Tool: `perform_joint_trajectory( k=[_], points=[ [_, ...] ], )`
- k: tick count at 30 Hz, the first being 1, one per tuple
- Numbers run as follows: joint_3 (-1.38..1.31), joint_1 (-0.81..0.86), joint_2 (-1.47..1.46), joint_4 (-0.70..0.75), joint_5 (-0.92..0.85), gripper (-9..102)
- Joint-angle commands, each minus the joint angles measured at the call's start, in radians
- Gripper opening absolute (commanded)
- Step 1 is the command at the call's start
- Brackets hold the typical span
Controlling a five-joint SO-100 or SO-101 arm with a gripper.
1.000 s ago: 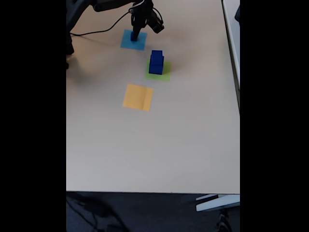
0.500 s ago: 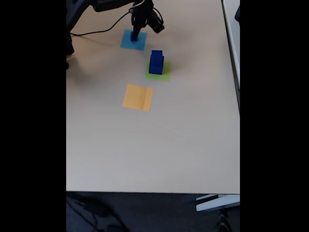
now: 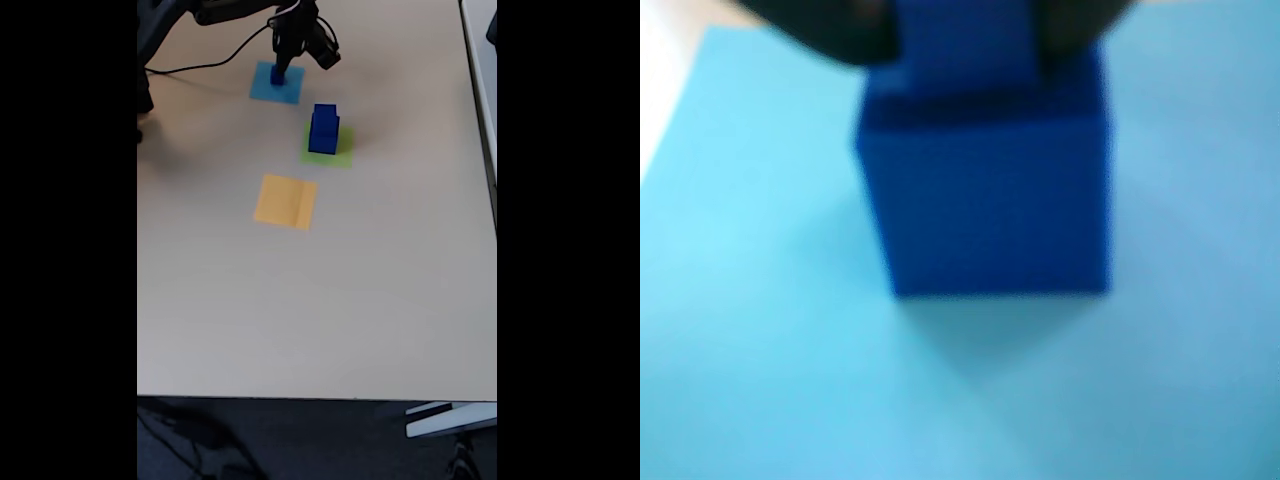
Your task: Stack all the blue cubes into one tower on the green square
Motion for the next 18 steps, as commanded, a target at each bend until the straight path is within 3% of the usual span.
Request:
perform_joint_trajectory(
  k=[1, 18],
  points=[
    [-0.057, 0.008, 0.017, -0.002, -0.009, 1],
    [0.118, 0.072, 0.270, 0.008, -0.104, 2]
  ],
)
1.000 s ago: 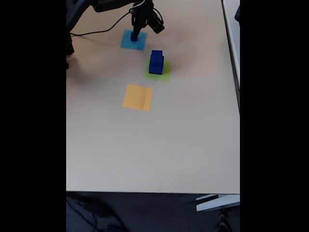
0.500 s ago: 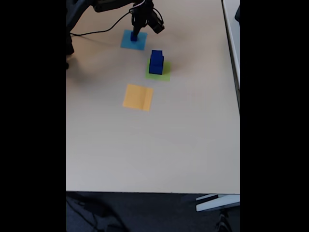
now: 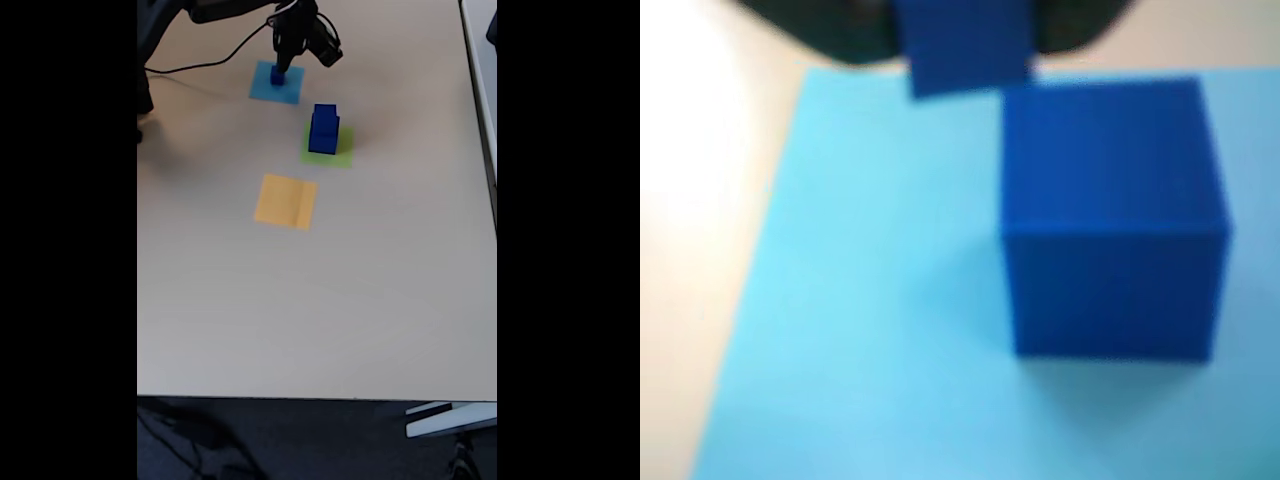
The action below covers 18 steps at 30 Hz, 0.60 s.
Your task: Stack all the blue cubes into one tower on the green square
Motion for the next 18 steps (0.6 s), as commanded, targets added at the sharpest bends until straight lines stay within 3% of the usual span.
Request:
perform_joint_trajectory(
  k=[1, 18],
  points=[
    [0.038, 0.029, 0.161, 0.009, -0.029, 2],
    [0.219, 0.291, 0.474, 0.008, -0.347, 2]
  ],
)
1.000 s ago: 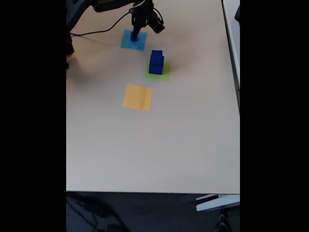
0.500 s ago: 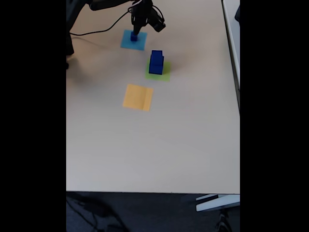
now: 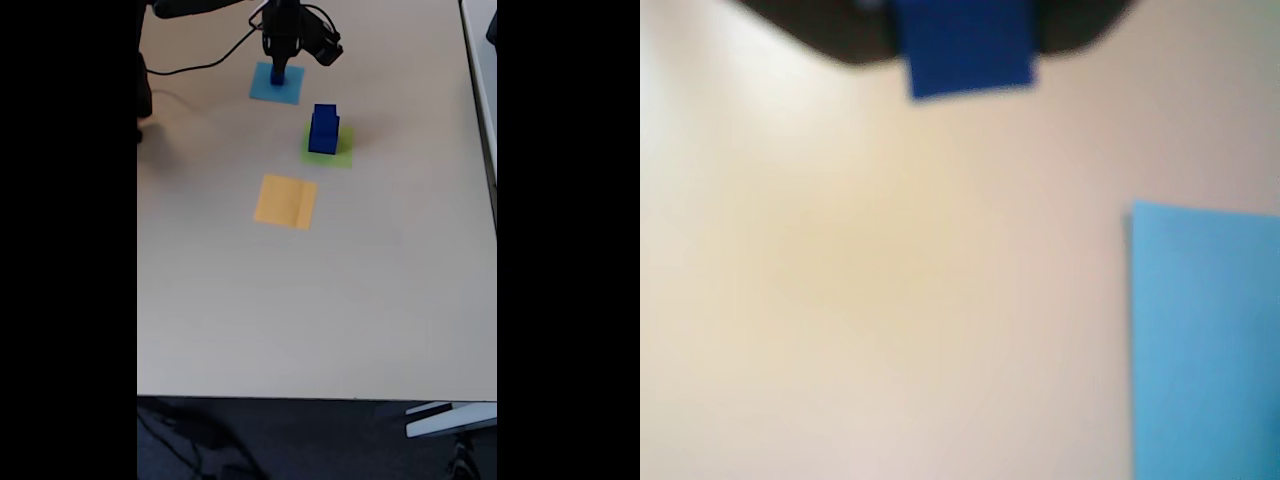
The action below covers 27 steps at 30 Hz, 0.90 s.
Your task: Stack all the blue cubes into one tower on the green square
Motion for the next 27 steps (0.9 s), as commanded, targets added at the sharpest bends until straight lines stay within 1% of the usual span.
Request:
perform_joint_trajectory(
  k=[1, 8, 16, 27],
  points=[
    [-0.006, 0.075, 0.112, -0.003, -0.092, 2],
    [-0.057, 0.233, 0.130, -0.008, -0.267, 2],
    [-0.141, 0.374, 0.037, -0.049, -0.414, 2],
    [-0.179, 0.430, -0.086, -0.084, -0.449, 2]
  ],
)
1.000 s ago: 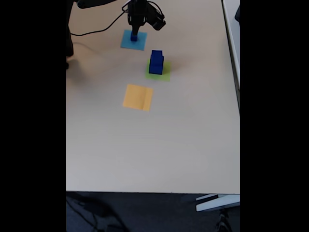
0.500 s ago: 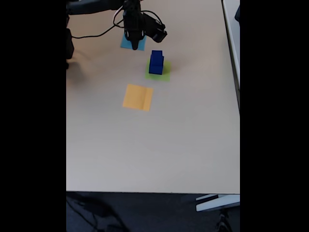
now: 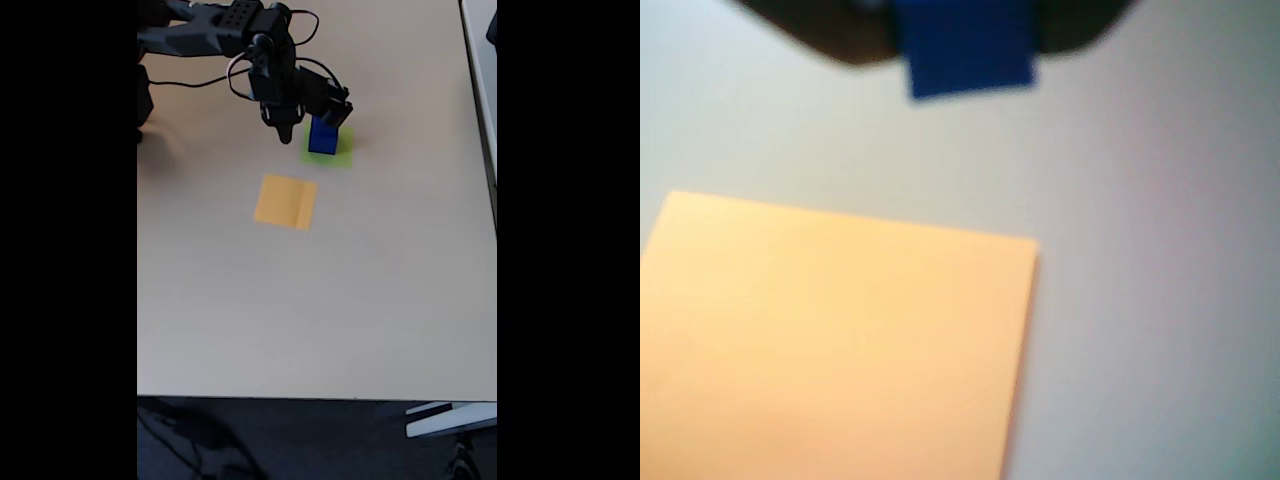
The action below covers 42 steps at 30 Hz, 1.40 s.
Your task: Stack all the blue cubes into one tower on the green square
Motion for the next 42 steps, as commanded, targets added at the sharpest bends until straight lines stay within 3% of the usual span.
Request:
perform_joint_trajectory(
  k=[1, 42],
  points=[
    [-0.055, 0.008, -0.011, -0.020, 0.000, 2],
    [-0.318, 0.126, -0.440, -0.094, -0.100, 2]
  ],
)
